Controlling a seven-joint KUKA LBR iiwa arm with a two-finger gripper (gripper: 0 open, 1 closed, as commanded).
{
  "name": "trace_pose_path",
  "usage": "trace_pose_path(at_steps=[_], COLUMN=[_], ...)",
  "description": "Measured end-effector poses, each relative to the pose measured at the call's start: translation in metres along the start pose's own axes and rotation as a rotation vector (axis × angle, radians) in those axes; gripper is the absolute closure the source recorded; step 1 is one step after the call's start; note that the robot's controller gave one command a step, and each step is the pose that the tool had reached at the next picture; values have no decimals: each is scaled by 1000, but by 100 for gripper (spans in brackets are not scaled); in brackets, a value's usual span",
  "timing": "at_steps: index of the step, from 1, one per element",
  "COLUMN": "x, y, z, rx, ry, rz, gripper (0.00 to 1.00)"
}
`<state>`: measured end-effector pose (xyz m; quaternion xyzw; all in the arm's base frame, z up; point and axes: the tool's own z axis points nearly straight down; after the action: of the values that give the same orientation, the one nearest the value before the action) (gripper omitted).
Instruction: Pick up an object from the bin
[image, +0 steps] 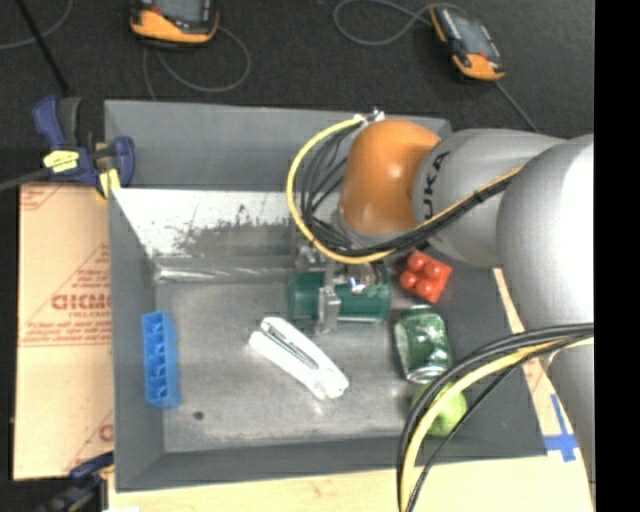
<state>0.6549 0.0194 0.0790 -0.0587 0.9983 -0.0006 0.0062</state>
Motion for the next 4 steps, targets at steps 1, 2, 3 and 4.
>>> trace_pose_path(at_steps=[1,2,3,4], x=[-1,-1,-3,-3], y=[-4,-1,-4,-4], z=[9,-2,7,7], rx=[-2,-1,-2,-3], ry=[8,-3,0,0], rz=[3,0,5,6], gripper=[0,0,100,100])
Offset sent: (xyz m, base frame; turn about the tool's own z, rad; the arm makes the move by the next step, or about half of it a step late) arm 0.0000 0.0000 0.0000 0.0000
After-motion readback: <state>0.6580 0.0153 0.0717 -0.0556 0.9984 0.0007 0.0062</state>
